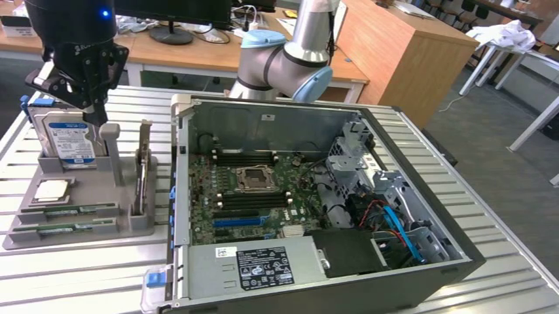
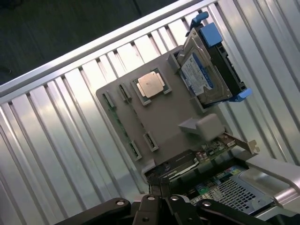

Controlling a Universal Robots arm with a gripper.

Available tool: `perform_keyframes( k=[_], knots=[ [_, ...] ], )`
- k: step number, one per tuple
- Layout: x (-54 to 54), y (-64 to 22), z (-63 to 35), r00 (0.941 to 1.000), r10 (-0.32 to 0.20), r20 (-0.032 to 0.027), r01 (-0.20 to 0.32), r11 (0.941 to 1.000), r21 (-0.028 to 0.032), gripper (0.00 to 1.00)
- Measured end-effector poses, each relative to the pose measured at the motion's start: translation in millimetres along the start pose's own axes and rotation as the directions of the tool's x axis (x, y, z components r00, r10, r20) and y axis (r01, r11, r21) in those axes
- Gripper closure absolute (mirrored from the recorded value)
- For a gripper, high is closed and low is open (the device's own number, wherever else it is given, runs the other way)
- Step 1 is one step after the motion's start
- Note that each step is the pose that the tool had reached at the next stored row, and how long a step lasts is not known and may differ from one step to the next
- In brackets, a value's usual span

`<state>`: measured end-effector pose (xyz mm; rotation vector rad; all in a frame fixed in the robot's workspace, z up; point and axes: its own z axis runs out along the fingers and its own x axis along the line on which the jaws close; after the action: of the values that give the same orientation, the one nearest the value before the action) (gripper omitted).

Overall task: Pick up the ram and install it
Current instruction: 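Pick up the ram and move it above insertion slot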

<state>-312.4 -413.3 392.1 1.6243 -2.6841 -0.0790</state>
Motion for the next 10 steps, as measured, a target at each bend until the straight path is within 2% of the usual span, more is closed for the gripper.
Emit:
perform_keyframes(
  k=[10],
  knots=[
    [0.0, 0.0, 0.0, 0.9978, -0.067, -0.0029, 0.067, 0.9978, -0.0017, 0.9]
  ],
)
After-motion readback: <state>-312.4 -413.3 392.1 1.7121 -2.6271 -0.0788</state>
